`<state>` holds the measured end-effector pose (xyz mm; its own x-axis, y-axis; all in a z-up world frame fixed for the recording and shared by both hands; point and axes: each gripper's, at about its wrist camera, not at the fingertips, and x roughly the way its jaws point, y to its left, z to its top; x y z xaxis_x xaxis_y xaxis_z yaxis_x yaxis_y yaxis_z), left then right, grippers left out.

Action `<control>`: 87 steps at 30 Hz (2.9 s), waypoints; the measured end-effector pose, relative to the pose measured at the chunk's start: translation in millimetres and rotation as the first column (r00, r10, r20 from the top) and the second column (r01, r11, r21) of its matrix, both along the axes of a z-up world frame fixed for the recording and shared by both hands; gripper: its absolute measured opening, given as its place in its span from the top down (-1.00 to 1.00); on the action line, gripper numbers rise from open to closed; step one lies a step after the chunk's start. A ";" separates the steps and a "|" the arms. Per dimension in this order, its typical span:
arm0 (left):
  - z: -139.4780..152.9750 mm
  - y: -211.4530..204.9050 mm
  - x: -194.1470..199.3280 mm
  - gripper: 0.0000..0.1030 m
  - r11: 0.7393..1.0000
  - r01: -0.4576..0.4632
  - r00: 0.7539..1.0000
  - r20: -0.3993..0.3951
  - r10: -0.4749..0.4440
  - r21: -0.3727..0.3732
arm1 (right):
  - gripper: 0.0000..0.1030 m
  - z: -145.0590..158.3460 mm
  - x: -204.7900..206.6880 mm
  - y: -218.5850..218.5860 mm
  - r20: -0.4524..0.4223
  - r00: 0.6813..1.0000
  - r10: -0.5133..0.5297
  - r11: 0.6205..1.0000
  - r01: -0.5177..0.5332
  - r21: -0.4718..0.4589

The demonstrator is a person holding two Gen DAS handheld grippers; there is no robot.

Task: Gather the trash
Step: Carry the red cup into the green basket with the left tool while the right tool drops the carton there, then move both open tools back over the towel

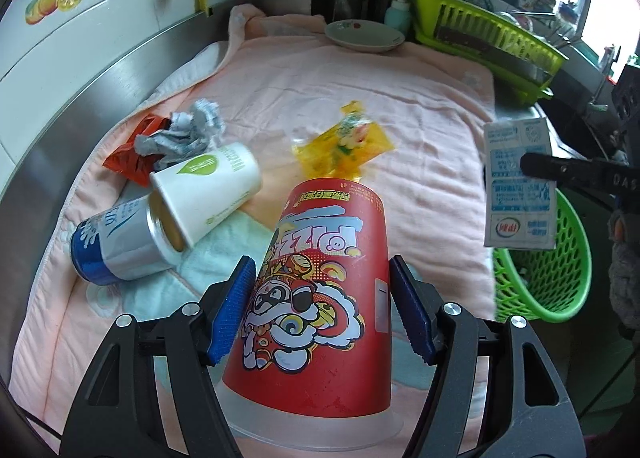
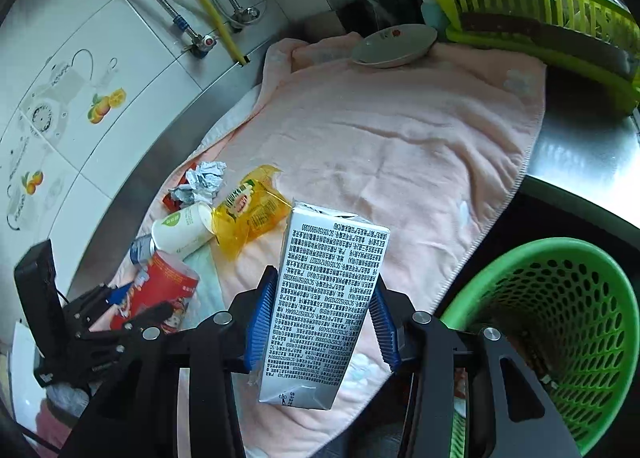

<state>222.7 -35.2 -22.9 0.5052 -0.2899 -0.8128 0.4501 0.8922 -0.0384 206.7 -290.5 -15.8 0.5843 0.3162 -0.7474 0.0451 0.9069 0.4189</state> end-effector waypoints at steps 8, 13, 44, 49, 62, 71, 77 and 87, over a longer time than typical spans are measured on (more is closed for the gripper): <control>17.4 -54.5 -30.4 -0.30 0.994 0.089 0.996 0.024 -0.087 -0.061 | 0.16 -10.4 -42.8 -61.1 -0.015 0.998 -0.053 0.993 0.051 -0.103; 19.8 -97.6 -43.9 -0.30 0.984 0.148 0.989 0.024 -0.146 -0.098 | 0.16 -23.9 -63.7 -101.0 -0.042 0.994 -0.099 0.973 0.087 -0.214; -35.1 -252.5 -76.6 -0.32 0.941 0.294 0.939 -0.132 -0.317 -0.167 | -0.34 -47.3 -127.1 -177.6 -0.022 0.982 -0.190 0.934 0.174 -0.311; -45.7 -265.0 -78.3 -0.33 0.940 0.296 0.933 -0.161 -0.322 -0.168 | -0.46 -39.7 -137.0 -178.8 0.006 0.982 -0.190 0.934 0.182 -0.308; -36.6 -257.1 -81.5 -0.50 0.945 0.282 0.941 -0.145 -0.307 -0.167 | -0.59 -29.9 -142.4 -180.0 0.037 0.981 -0.192 0.940 0.194 -0.280; -22.5 -216.6 -75.9 -0.50 0.962 0.221 0.966 -0.100 -0.239 -0.161 | -0.64 -25.8 -127.2 -157.6 0.043 0.990 -0.133 0.952 0.140 -0.271; -13.1 -178.3 -68.5 -0.50 0.975 0.156 0.983 -0.075 -0.169 -0.158 | -0.68 -20.5 -106.3 -126.5 0.058 0.997 -0.052 0.959 0.066 -0.277; -1.8 -101.7 -48.3 -0.50 0.988 0.014 0.999 -0.050 -0.021 -0.154 | -0.71 -11.8 -59.9 -74.4 0.082 0.994 0.068 0.965 -0.044 -0.260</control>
<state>174.4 -136.9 -24.7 0.4577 -0.4213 -0.7829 0.4595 0.8660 -0.1974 146.8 -364.9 -27.6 0.6396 0.1544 -0.7530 -0.0360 0.9846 0.1713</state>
